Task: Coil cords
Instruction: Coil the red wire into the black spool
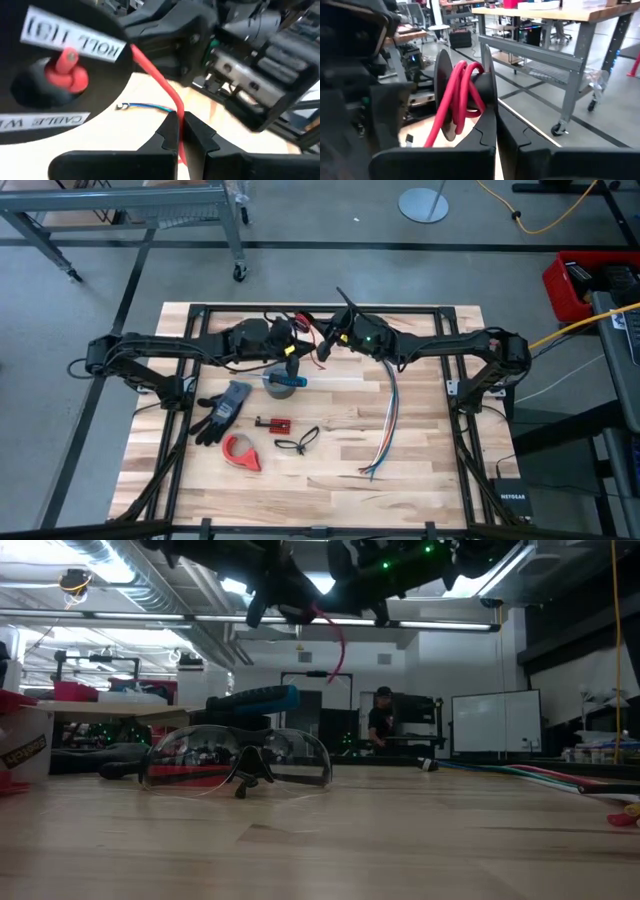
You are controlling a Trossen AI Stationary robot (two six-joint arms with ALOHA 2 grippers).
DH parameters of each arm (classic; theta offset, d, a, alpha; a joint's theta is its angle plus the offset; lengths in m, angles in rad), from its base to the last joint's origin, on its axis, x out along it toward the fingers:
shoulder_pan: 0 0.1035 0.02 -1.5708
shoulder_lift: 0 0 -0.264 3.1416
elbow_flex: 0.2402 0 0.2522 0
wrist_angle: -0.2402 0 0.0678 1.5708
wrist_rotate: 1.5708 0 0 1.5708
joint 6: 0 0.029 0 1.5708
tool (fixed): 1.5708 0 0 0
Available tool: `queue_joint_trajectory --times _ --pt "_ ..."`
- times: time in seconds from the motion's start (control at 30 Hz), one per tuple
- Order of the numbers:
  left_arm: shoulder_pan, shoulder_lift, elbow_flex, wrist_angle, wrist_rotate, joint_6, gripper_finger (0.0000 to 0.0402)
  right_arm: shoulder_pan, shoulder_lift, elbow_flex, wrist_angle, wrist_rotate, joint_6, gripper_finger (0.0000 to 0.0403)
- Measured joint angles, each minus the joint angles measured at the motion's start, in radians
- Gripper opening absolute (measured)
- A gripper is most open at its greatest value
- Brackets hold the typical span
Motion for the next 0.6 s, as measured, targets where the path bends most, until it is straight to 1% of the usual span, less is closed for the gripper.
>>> queue_joint_trajectory --times 0.13,0.27,0.47,0.6 --pt "0.0 -0.001 0.001 -0.08 -0.045 0.011 0.0 0.001 -0.01 0.0 0.0 -0.013 0.0 0.0001" --pt "0.0 -0.001 0.001 -0.138 -0.109 0.059 0.0 0.002 -0.029 0.0 -0.007 -0.026 0.0 0.0001" --pt "-0.001 -0.001 0.001 -0.131 -0.179 0.159 0.0003 0.0 -0.033 0.0 -0.005 -0.043 0.0 0.0001" --pt "0.006 0.0 0.001 -0.136 -0.187 0.181 0.0018 0.001 -0.034 0.0 -0.005 -0.049 0.001 0.0001"
